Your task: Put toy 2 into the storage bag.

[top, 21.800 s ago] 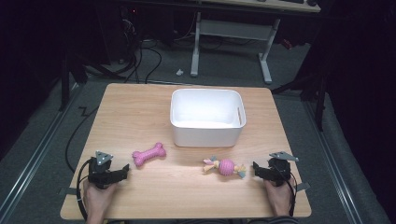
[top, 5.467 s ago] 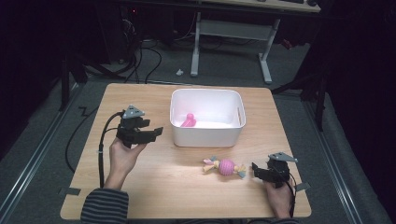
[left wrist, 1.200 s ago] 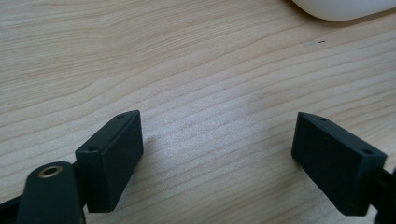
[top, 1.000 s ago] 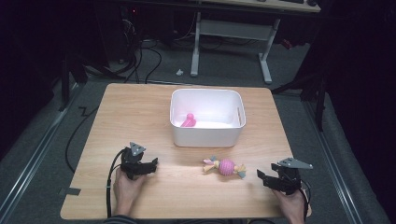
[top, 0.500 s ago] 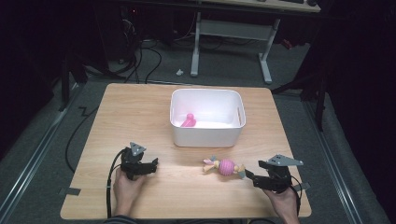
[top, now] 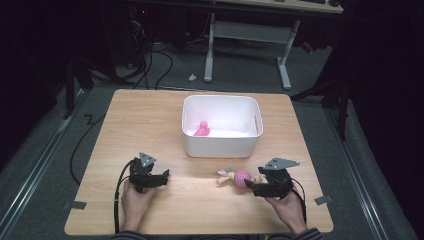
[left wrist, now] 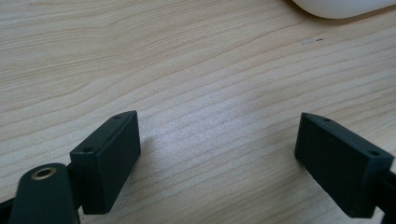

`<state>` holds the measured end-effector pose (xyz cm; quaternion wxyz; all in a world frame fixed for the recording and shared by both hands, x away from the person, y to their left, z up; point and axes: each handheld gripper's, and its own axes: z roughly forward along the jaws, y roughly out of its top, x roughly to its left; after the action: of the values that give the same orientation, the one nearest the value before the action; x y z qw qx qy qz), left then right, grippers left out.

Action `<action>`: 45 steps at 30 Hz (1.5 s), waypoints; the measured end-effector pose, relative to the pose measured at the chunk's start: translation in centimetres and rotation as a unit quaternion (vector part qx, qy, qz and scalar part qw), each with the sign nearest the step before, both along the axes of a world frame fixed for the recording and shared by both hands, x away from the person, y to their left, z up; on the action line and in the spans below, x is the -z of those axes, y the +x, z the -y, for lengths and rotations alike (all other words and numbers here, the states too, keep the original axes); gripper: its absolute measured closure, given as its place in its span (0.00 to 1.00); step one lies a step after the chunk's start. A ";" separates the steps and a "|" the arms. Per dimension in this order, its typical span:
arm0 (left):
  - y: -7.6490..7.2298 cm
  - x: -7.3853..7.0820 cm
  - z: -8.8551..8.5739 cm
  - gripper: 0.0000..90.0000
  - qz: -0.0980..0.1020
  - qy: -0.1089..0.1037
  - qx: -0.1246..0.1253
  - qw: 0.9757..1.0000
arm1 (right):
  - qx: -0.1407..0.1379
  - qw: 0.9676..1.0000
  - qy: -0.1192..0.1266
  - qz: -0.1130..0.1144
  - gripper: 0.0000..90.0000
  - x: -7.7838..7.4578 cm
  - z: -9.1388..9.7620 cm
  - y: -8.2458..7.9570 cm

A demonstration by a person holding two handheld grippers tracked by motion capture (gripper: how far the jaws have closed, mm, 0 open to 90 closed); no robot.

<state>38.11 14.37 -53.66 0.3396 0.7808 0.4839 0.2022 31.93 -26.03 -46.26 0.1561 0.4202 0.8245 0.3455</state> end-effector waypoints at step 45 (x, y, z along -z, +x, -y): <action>0.0 0.0 0.0 0.16 0.000 0.000 0.001 1.000 | -0.051 0.992 -0.071 -0.089 0.36 3.3 -2.8 3.7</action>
<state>38.10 14.36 -53.65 0.3396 0.7816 0.4829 0.2017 35.66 -23.25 -49.53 0.0938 0.3940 0.8779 0.2555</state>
